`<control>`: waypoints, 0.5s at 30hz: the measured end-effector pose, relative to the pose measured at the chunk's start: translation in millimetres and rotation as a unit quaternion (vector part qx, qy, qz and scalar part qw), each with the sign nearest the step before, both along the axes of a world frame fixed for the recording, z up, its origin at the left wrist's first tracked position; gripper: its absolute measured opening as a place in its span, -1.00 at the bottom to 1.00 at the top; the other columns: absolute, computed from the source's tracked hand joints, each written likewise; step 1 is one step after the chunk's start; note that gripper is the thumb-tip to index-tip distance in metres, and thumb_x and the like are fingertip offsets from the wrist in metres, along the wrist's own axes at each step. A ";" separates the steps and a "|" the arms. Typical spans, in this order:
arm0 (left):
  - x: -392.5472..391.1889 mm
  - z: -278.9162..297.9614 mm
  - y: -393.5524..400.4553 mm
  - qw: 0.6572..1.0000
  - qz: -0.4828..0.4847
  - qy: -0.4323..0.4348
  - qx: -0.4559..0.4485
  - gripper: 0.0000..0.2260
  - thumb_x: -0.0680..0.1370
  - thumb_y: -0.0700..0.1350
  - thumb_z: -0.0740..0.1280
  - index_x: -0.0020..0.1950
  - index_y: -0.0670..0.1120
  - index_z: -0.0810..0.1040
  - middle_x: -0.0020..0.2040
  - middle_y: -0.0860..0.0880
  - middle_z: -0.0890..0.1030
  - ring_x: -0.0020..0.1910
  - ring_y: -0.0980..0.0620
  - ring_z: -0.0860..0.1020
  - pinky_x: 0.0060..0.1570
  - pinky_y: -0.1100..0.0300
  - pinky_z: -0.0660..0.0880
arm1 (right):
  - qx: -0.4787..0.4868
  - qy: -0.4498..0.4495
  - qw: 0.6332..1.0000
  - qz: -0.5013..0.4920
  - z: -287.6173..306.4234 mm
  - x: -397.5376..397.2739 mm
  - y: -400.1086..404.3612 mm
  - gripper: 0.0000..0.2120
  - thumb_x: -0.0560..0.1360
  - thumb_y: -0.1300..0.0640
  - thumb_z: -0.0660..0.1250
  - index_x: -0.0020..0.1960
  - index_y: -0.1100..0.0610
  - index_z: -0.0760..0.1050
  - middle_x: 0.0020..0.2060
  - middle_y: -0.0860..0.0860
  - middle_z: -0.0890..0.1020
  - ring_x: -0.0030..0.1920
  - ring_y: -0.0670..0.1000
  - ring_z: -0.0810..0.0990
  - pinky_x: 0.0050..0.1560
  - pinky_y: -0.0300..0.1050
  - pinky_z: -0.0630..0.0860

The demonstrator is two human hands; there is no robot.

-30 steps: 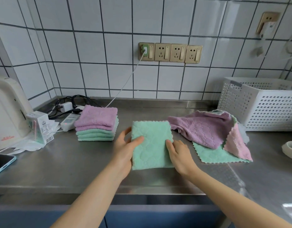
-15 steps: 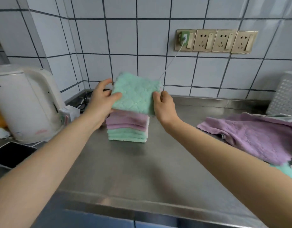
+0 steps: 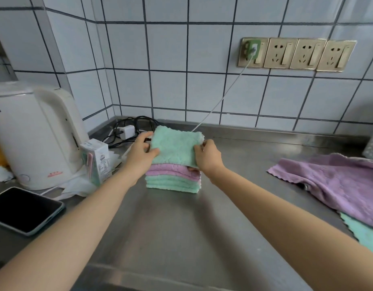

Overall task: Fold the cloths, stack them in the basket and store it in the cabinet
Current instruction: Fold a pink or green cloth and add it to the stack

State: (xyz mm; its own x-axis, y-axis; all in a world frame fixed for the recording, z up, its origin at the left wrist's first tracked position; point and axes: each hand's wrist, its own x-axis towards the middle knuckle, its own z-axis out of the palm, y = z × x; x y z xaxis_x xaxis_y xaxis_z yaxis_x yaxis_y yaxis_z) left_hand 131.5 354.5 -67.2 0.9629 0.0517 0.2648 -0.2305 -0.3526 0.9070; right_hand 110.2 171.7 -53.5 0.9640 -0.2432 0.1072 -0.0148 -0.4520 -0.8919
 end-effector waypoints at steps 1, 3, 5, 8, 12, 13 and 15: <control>-0.9 0.0 1.6 1.000 -0.005 -0.019 0.018 -0.59 0.54 -0.23 0.31 0.35 0.06 0.38 0.05 0.00 0.55 0.03 0.08 0.53 0.04 0.14 0.50 | -0.001 -0.023 1.000 0.009 0.0 -1.7 0.6 -0.77 0.62 0.15 0.09 0.18 0.28 0.31 -0.09 0.11 0.46 -0.17 0.10 0.42 -0.21 -0.12 0.32; -2.7 -1.6 3.9 0.996 -0.016 -0.063 0.065 -0.60 0.56 -0.23 0.27 0.36 0.08 0.41 0.05 0.05 0.52 -0.03 0.14 0.49 -0.01 0.25 0.42 | -0.012 -0.065 0.997 0.027 -0.9 -5.0 1.5 -0.82 0.62 0.16 0.08 0.14 0.25 0.27 -0.16 0.08 0.45 -0.21 0.09 0.42 -0.27 -0.09 0.35; -2.4 -6.4 5.3 0.991 -0.015 -0.087 0.099 -0.63 0.58 -0.22 0.25 0.35 0.06 0.46 -0.16 0.04 0.51 -0.31 0.15 0.40 -0.25 0.34 0.35 | -0.032 -0.086 0.995 0.030 -2.6 -5.1 1.8 -0.85 0.60 0.19 0.09 0.14 0.22 0.26 -0.17 0.07 0.45 -0.20 0.10 0.43 -0.26 -0.08 0.36; -0.2 -13.3 7.0 0.991 0.004 -0.057 0.121 -0.69 0.59 -0.16 0.23 0.32 0.04 0.51 -0.20 0.10 0.52 -0.36 0.05 0.37 -0.40 0.38 0.30 | -0.072 -0.064 0.995 0.012 -4.0 -1.4 2.6 -0.75 0.56 0.23 0.09 0.24 0.17 0.21 -0.05 0.09 0.42 -0.14 0.16 0.46 -0.19 -0.03 0.39; 2.2 -7.9 7.3 0.989 0.006 -0.017 0.146 -0.70 0.59 -0.15 0.22 0.30 0.03 0.53 0.15 0.01 0.56 -0.22 0.08 0.42 -0.25 0.36 0.33 | -0.327 -0.018 0.945 0.013 -4.8 -1.5 -2.4 -0.70 0.55 0.28 0.13 0.27 0.16 0.26 0.10 0.14 0.36 -0.22 0.21 0.44 -0.30 -0.03 0.33; 2.2 -4.9 8.1 0.988 0.002 -0.006 0.157 -0.71 0.59 -0.14 0.22 0.29 0.02 0.54 0.20 -0.01 0.55 -0.20 0.10 0.44 -0.20 0.34 0.35 | -0.375 -0.015 0.927 0.011 -4.6 -2.7 -5.0 -0.70 0.55 0.29 0.16 0.27 0.17 0.28 0.10 0.14 0.37 -0.25 0.19 0.43 -0.34 -0.06 0.30; -1.4 2.4 9.5 0.981 -0.012 0.015 0.193 -0.72 0.60 -0.11 0.22 0.29 0.01 0.54 0.31 -0.03 0.51 -0.01 0.06 0.51 0.00 0.22 0.41 | -0.418 -0.007 0.908 0.026 -1.9 -7.0 -10.9 -0.69 0.54 0.28 0.17 0.28 0.17 0.30 0.11 0.14 0.39 -0.23 0.18 0.42 -0.33 -0.06 0.28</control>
